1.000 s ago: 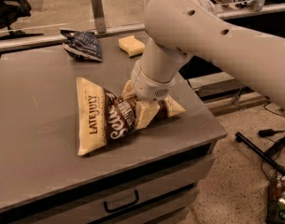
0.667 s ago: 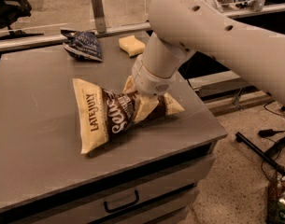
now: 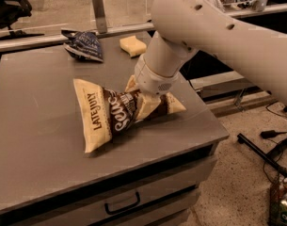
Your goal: Move brown chip bag near blue chip bag
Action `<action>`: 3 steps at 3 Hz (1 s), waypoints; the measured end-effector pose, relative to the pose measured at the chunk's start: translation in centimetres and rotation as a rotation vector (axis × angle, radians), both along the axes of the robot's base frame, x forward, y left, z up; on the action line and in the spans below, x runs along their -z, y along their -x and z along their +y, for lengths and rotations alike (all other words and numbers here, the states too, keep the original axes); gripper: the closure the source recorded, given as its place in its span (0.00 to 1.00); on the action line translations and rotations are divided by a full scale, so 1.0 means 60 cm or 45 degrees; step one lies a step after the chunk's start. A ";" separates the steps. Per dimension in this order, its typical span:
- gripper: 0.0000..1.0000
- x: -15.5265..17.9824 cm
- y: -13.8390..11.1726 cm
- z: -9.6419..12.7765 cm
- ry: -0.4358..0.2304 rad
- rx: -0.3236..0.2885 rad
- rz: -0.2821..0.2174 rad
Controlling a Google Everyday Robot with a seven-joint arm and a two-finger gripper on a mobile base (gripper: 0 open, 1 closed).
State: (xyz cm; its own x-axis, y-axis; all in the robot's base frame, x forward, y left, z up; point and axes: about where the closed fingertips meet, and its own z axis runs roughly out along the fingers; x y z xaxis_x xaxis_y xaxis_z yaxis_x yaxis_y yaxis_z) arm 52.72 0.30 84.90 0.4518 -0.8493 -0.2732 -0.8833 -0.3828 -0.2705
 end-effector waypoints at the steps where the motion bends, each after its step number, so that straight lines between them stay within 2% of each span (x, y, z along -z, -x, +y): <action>1: 1.00 -0.001 -0.002 0.000 0.000 0.001 -0.003; 2: 1.00 -0.038 -0.057 -0.019 0.000 0.022 -0.081; 3: 1.00 -0.097 -0.085 -0.020 -0.050 0.051 -0.165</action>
Offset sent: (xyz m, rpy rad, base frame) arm 0.1795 -0.0634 0.1260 0.0005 -0.3322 -0.0954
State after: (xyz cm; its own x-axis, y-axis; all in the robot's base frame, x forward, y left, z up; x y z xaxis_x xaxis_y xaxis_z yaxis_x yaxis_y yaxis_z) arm 57.85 -0.92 90.73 0.4516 -0.8569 -0.2483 -0.8542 -0.3350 -0.3976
